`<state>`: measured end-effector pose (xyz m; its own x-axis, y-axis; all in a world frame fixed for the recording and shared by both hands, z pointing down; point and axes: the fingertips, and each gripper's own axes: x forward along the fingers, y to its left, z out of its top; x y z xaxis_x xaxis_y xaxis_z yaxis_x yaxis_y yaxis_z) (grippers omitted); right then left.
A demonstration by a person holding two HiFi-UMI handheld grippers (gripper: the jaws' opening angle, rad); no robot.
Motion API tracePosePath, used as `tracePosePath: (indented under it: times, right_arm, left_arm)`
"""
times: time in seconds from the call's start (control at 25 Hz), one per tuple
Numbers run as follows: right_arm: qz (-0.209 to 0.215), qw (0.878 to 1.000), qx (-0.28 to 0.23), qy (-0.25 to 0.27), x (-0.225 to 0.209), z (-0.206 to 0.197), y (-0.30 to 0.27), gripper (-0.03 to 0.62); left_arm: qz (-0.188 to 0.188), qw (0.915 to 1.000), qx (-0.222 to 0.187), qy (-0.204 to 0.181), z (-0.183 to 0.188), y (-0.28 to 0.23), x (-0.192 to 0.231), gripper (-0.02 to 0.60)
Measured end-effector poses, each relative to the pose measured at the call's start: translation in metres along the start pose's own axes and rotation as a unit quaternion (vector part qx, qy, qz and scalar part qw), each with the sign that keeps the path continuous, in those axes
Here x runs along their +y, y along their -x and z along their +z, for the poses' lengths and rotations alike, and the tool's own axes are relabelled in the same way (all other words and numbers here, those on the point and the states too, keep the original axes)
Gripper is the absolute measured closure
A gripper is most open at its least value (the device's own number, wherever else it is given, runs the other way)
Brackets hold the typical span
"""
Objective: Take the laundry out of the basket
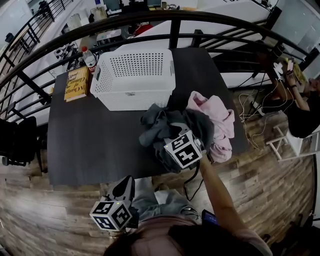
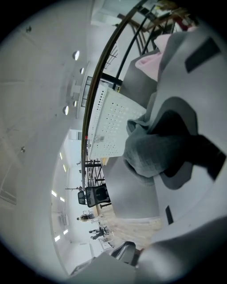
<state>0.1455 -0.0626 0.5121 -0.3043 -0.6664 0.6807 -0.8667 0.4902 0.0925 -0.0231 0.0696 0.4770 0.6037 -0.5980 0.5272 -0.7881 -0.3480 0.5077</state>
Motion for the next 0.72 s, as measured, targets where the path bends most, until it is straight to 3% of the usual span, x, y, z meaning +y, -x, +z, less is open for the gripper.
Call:
tracePosePath:
  times: [0.24,0.44,0.72]
  right_arm:
    - [0.009,1.000,0.005,-0.012,0.002,-0.003,-0.012,0.471]
    - [0.031,0.999,0.024,-0.005,0.011,-0.003,-0.008,0.351]
    - [0.014,0.999,-0.009,0.033,0.012,0.008,0.013,0.332]
  left_arm:
    - [0.006,1.0000,-0.005,0.004,0.001,0.004,0.004,0.583]
    - [0.009,0.9999,-0.007,0.005,0.001,0.009,0.003,0.583]
    - [0.006,0.9998,-0.019,-0.004,-0.003,0.016,-0.011,0.583]
